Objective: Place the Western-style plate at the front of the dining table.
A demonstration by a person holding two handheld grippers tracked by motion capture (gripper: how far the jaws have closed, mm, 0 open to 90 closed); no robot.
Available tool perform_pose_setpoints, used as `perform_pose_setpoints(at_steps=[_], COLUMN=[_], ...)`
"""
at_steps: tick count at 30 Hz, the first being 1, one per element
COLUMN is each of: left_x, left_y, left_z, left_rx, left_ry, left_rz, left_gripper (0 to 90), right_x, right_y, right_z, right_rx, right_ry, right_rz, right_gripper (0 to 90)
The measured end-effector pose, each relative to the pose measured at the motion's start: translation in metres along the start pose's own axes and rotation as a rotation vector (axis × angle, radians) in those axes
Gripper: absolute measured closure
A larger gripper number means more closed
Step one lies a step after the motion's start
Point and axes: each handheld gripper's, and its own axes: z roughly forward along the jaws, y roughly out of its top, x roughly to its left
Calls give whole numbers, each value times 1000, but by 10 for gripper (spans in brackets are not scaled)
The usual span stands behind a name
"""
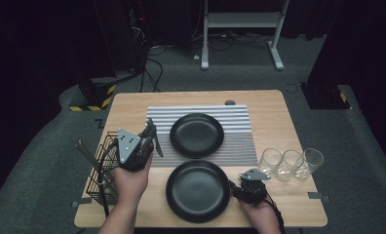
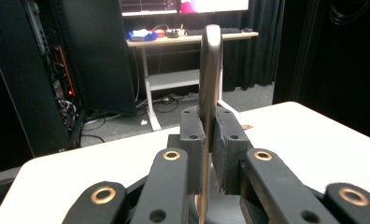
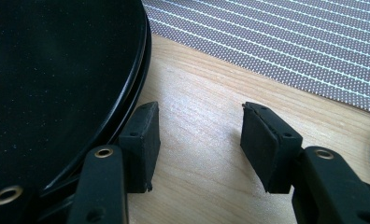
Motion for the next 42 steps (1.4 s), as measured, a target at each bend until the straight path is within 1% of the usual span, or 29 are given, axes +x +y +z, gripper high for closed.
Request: perform_pose_setpoints(at_steps=[2, 5, 9, 14, 18, 24, 28, 32, 37, 42], left_x=[1, 2, 3, 5, 7, 9, 6, 3, -3, -6], left_y=[-1, -2, -2, -1, 0, 1, 0, -3, -11, -16], left_z=[4, 10, 17, 24, 24, 22, 23, 26, 32, 36], left_rx=[16, 42, 59, 72, 73, 77, 80, 94, 128, 149], left_ry=[3, -5, -8, 6, 23, 34, 27, 27, 28, 27], left_rz=[-5, -10, -13, -17, -10, -9, -4, -3, 16, 15], left_gripper=[831, 831, 831, 831, 831, 831, 831, 831, 831, 831], right_x=[0, 0, 0, 0, 0, 0, 0, -1, -1, -1], right_y=[0, 0, 0, 0, 0, 0, 0, 0, 0, 0], right_z=[0, 0, 0, 0, 0, 0, 0, 0, 0, 0], right_rx=[0, -1, -1, -1, -1, -1, -1, -2, -2, -2], right_ry=[3, 4, 3, 4, 5, 5, 5, 7, 8, 8], right_rz=[2, 2, -1, -1, 0, 0, 0, 1, 6, 7], right_gripper=[471, 472, 472, 472, 472, 472, 472, 473, 474, 475])
